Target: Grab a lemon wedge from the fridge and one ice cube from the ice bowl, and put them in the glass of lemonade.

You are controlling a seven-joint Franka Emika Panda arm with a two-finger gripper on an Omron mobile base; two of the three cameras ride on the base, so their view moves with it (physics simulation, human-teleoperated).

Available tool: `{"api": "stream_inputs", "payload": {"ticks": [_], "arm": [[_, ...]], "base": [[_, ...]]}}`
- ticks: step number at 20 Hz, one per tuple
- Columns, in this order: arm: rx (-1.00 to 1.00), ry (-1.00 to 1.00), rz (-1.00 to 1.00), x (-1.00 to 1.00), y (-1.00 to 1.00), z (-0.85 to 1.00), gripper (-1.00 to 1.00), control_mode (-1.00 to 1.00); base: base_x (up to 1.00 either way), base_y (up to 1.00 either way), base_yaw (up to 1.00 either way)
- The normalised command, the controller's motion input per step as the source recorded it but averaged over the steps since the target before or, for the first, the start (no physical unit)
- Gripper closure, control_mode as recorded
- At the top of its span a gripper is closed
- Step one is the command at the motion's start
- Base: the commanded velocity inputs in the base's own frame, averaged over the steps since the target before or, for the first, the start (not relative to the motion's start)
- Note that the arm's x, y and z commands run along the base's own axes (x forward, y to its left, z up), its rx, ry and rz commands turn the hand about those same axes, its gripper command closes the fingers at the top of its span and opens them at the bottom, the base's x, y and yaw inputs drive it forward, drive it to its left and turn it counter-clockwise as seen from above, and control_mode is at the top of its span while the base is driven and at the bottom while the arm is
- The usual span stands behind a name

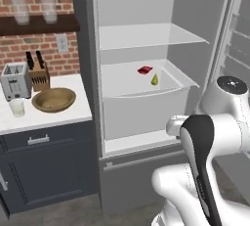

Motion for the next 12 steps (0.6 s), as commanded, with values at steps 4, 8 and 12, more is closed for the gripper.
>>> {"api": "stream_inputs", "payload": {"ticks": [4,8,12], "arm": [[0.0,0.0,0.0,0.0,0.0,0.0,-1.0,1.0],[0.0,0.0,0.0,0.0,0.0,0.0,-1.0,1.0],[0.0,0.0,0.0,0.0,0.0,0.0,-1.0,1.0]], "base": [[0.36,-0.16,0.03],[0.31,-0.27,0.03],[0.38,-0.34,0.02]]}}
